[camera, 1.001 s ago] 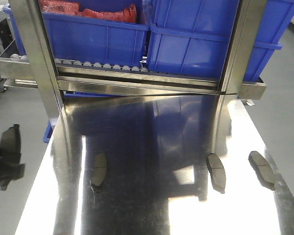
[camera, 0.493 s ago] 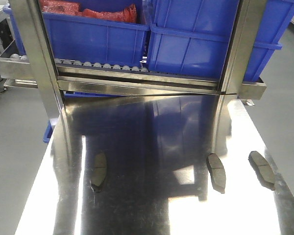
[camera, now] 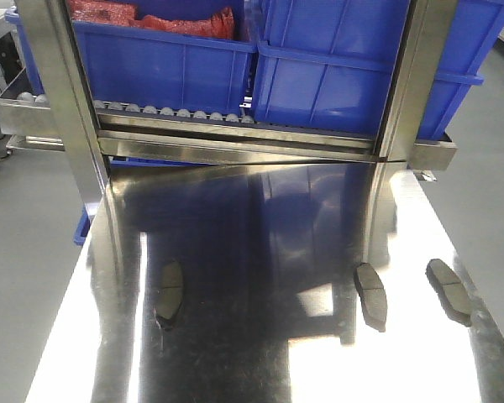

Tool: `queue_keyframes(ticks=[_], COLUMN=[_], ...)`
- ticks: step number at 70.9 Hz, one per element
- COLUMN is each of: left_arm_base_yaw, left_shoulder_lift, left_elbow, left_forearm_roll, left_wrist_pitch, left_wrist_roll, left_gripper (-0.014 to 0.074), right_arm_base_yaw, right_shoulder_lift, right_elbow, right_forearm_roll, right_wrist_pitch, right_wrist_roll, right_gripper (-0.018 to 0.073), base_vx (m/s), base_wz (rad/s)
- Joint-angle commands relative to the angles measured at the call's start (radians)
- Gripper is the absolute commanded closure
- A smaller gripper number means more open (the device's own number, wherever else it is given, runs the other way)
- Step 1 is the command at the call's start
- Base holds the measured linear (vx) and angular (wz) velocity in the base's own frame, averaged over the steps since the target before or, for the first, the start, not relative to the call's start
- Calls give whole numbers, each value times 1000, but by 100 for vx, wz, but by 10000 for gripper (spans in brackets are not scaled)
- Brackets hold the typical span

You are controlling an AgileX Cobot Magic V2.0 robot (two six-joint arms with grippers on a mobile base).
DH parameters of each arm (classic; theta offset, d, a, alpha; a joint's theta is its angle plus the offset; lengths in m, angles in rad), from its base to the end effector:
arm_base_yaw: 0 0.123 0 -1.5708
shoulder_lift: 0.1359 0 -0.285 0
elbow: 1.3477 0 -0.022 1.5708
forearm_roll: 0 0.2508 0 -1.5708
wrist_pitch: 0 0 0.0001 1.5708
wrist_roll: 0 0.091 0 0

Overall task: Move and align brake pads A on conveyor
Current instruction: 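Lift the grasped brake pad off the table with the left gripper, then move the right gripper down to the brake pad nearest it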

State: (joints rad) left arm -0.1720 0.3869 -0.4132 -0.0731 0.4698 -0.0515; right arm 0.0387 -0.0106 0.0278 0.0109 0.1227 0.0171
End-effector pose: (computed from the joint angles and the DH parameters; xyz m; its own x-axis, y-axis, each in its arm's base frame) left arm 0.0832 -0.0175 0.2838 -0.3638 -0.0549 -0.9299 0.1603 0.9797 -0.1206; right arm 0.0567 0.0023 0.1932 -0.0537 0.0259 -0.9982 -0.0385 0.9989 0.0279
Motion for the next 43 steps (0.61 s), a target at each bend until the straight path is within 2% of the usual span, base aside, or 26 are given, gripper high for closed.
queue_keyframes(ticks=[1,43], left_arm_base_yaw=[-3,-3], left_shoulder_lift=[5,5], left_elbow=[-28,-28], left_forearm_roll=[-10,-10], left_wrist_pitch=[-98,-98], left_wrist_roll=[-2,-2], left_gripper=[404,404], right_arm_base_yaw=[0,0], right_shoulder_lift=[-15,-15], right_elbow=[10,10], right_forearm_roll=[-11,-11], right_wrist_pitch=[-74,-74], right_wrist_roll=[-6,-6], right_gripper=[568,568], base_vx=[0,0], base_wz=[0,0])
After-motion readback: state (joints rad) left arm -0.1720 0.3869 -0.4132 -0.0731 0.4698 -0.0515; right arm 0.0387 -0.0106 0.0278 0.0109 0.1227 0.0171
